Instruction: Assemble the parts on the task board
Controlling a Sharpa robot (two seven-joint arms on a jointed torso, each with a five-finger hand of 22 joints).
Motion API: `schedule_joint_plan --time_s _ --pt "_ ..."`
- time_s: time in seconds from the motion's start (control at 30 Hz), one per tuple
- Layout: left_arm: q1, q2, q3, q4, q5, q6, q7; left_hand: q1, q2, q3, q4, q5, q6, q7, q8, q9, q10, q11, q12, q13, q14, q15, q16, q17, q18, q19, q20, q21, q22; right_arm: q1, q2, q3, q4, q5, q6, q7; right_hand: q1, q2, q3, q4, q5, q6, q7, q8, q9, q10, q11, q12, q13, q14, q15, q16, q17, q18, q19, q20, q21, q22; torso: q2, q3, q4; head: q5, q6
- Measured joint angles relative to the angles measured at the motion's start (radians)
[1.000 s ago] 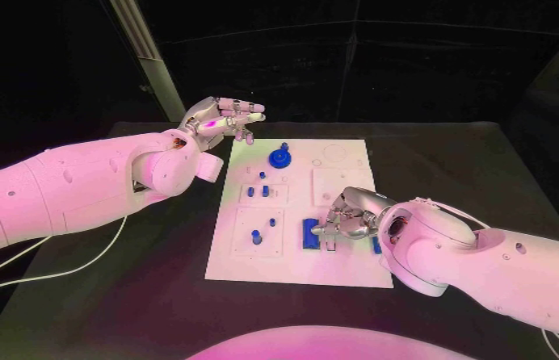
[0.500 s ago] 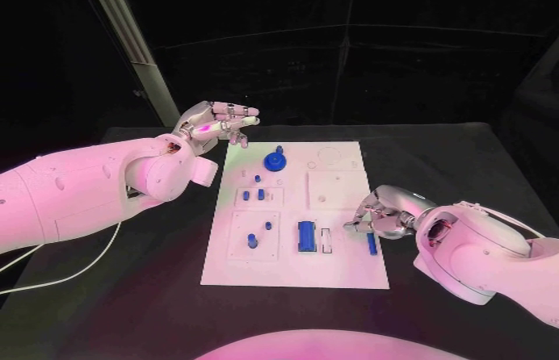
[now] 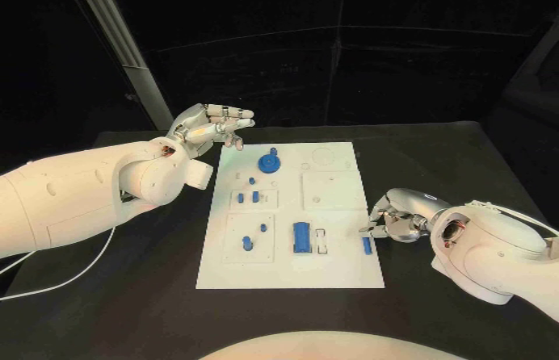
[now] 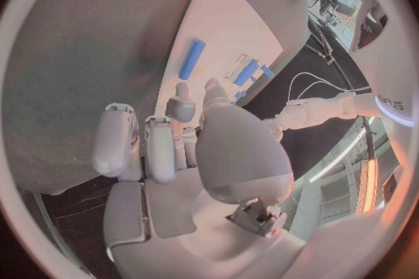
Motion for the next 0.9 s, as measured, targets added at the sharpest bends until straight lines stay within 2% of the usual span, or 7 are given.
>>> schedule_joint_plan --time_s 0.2,0.57,0.67,0.83,0.9 --pt "0.000 -0.001 0.000 0.000 0.000 0.000 0.000 0.000 0.000 0.000 0.000 0.000 0.000 0.000 0.000 0.000 0.000 0.000 0.000 0.000 0.000 0.000 0.000 0.000 0.000 0.000 0.000 0.000 0.000 0.000 0.012 0.000 -0.008 -0.044 0.047 -0.020 0.000 0.000 -0.006 0.006 0.000 0.006 -0.002 0.000 0.002 0.000 0.000 0.003 0.007 0.000 0.000 0.000 0.005 0.000 0.000 0.000 0.000 0.004 0.000 0.0000 0.0012 -0.001 0.000" --pt "0.000 -0.001 -0.001 -0.001 0.000 0.000 0.000 0.000 0.000 0.000 0.000 0.000 0.000 0.000 0.000 0.000 0.000 0.000 0.000 0.000 0.000 0.000 0.000 0.000 0.000 0.000 0.000 0.000 0.000 -0.001 0.033 0.000 -0.017 -0.079 0.095 -0.038 0.000 0.000 -0.010 0.001 0.000 0.011 -0.004 0.000 0.006 0.004 -0.004 0.003 0.008 0.000 0.000 0.000 0.006 0.000 0.000 0.000 0.000 0.007 0.000 -0.0001 0.0018 0.005 -0.003" --pt "0.000 -0.001 -0.001 -0.001 0.000 0.000 0.000 0.000 0.000 0.000 0.000 0.000 0.000 0.000 0.000 0.000 0.000 0.000 0.000 0.000 0.000 0.000 0.000 0.000 0.000 0.000 0.000 0.000 0.000 -0.001 0.041 0.000 -0.020 -0.085 0.105 -0.041 0.021 0.000 -0.015 -0.005 0.000 0.013 -0.002 0.000 0.009 0.004 -0.004 0.003 0.010 0.000 0.000 0.000 0.008 0.000 0.000 0.000 0.000 0.008 0.000 -0.0005 0.0020 0.005 -0.004" --pt "0.000 -0.001 -0.001 -0.002 0.000 0.000 0.000 0.000 0.000 0.000 0.000 0.000 0.000 0.000 0.000 0.000 0.000 0.000 0.000 0.000 0.000 0.000 0.000 0.000 0.000 0.000 0.000 0.000 0.000 -0.001 0.060 0.000 -0.029 -0.101 0.122 -0.045 0.071 -0.004 -0.010 -0.037 0.000 0.016 -0.006 0.000 0.014 0.004 -0.004 0.003 0.010 0.000 0.000 0.000 0.011 0.000 0.000 0.000 0.000 0.011 0.000 -0.0006 0.0026 0.004 -0.004" --pt "0.000 -0.001 -0.002 -0.002 0.000 0.001 0.000 0.000 0.000 0.000 0.000 0.000 0.000 0.000 0.000 0.000 0.000 0.000 0.000 0.000 0.000 0.000 0.000 0.000 0.000 0.000 0.000 0.000 0.000 0.000 0.067 0.000 -0.033 -0.111 0.128 -0.046 0.086 0.001 -0.005 -0.047 -0.004 0.017 -0.005 -0.004 0.018 0.004 -0.004 0.003 0.010 0.000 0.000 0.000 0.012 0.000 0.000 0.000 0.000 0.011 0.000 -0.0006 0.0028 0.004 -0.004"
